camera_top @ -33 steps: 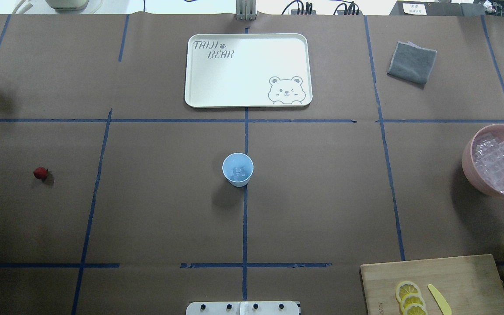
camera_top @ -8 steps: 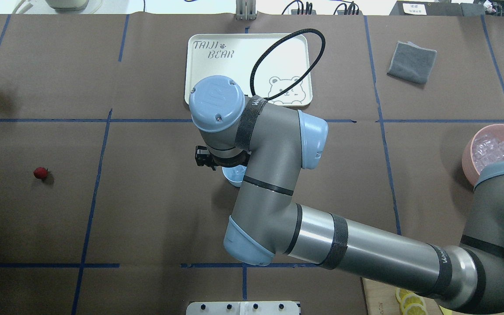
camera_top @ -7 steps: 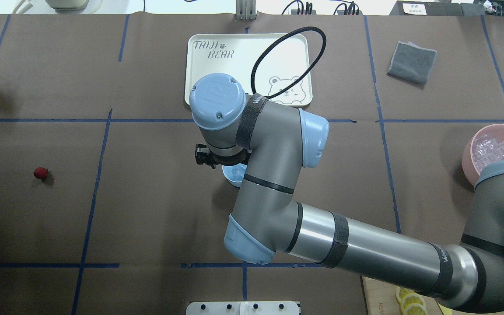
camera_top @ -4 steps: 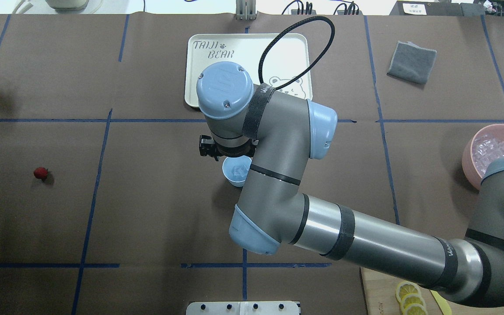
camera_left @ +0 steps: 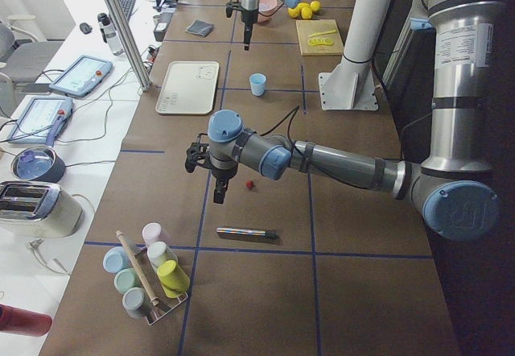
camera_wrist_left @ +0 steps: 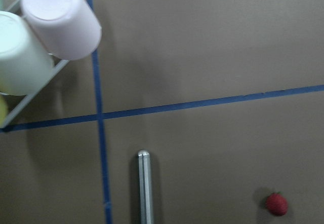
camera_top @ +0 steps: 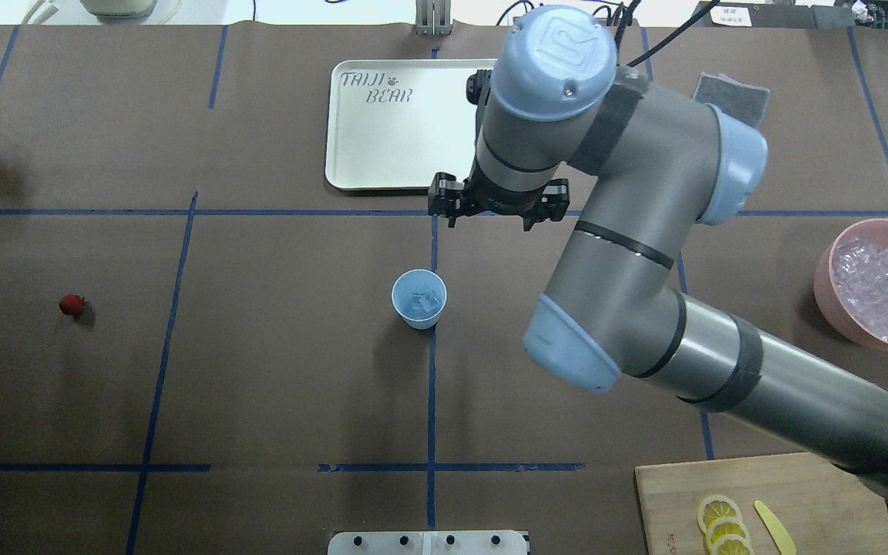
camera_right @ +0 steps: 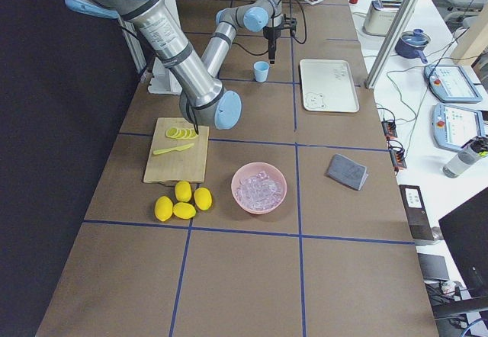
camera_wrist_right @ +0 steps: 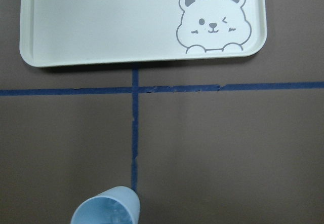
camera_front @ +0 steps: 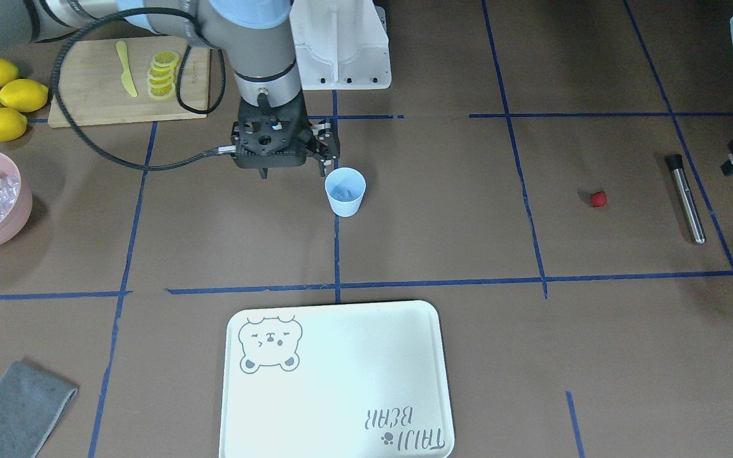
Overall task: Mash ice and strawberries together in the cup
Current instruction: 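Raise the right gripper from the cup while the left gripper reaches the strawberry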
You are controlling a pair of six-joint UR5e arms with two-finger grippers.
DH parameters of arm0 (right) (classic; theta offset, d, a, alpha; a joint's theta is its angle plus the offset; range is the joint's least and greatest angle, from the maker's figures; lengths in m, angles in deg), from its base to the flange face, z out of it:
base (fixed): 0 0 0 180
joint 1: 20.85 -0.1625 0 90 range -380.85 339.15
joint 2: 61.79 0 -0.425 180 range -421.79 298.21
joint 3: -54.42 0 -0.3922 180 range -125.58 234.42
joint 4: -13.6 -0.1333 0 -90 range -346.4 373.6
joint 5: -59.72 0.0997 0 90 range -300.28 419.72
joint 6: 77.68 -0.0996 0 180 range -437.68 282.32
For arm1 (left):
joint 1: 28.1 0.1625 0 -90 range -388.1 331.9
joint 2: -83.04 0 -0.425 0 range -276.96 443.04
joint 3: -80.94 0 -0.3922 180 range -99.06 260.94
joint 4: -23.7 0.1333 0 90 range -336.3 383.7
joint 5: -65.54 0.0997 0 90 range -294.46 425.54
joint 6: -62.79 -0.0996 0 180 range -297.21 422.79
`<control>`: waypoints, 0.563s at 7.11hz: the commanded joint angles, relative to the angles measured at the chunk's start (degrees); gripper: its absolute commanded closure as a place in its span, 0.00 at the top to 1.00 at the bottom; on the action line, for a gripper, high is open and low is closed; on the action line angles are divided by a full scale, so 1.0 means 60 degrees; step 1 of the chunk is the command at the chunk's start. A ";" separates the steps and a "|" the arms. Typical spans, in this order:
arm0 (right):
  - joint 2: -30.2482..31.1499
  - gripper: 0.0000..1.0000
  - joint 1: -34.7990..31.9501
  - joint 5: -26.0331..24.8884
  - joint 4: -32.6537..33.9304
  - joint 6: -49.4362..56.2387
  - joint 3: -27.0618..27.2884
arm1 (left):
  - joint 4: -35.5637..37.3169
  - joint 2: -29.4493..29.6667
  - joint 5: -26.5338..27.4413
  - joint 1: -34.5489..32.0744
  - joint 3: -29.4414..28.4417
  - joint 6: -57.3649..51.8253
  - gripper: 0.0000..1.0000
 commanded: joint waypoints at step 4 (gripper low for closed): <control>0.3249 0.99 -0.3377 0.1777 -0.0102 0.5152 0.1338 | -0.3461 -0.0711 0.3632 0.3908 -0.0029 0.5590 0.98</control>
